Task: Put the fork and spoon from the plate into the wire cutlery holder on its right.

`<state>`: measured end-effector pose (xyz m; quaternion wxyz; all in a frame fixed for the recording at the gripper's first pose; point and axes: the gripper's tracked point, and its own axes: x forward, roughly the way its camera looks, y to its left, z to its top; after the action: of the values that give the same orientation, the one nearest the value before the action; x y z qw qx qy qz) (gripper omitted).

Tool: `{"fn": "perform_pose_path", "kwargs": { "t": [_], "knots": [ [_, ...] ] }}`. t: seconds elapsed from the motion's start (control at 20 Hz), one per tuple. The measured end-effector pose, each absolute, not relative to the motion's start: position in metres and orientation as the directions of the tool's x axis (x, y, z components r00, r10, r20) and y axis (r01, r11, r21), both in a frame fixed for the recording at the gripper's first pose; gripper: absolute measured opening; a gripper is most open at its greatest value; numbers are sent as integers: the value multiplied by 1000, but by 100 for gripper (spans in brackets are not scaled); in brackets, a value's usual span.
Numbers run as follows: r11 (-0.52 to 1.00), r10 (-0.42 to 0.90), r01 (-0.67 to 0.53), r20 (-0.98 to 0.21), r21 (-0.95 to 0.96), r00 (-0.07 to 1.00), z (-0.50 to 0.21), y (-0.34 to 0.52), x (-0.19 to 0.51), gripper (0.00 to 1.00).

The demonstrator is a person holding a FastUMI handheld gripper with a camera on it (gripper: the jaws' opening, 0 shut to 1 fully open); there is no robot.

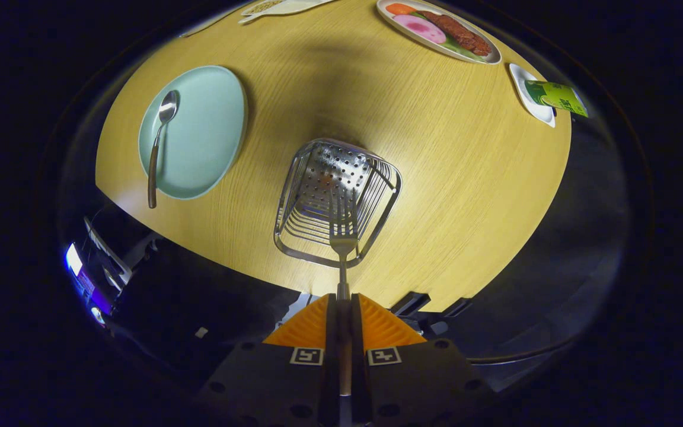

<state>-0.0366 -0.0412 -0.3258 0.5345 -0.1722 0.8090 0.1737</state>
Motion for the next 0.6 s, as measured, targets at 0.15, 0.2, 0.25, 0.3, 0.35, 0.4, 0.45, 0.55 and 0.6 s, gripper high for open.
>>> {"fn": "perform_pose_path", "kwargs": {
  "t": [0.15,0.2,0.25,0.3,0.35,0.4,0.45,0.55,0.6],
  "knots": [
    [883,-80,-459,-933,96,-350,-325,-40,-32,16],
    [885,-71,-456,-939,96,-336,-326,-38,-30,17],
    [888,-54,-450,-949,98,-312,-324,-36,-25,20],
    [891,-35,-443,-959,97,-280,-325,-33,-19,23],
    [896,-11,-433,-970,99,-244,-322,-30,-13,27],
    [900,15,-425,-979,101,-202,-319,-27,-8,28],
    [903,38,-418,-987,100,-154,-315,-24,-2,28],
    [914,86,-393,-995,98,-48,-304,-20,7,28],
    [921,110,-376,-994,99,6,-298,-16,10,28]
  ]
}}
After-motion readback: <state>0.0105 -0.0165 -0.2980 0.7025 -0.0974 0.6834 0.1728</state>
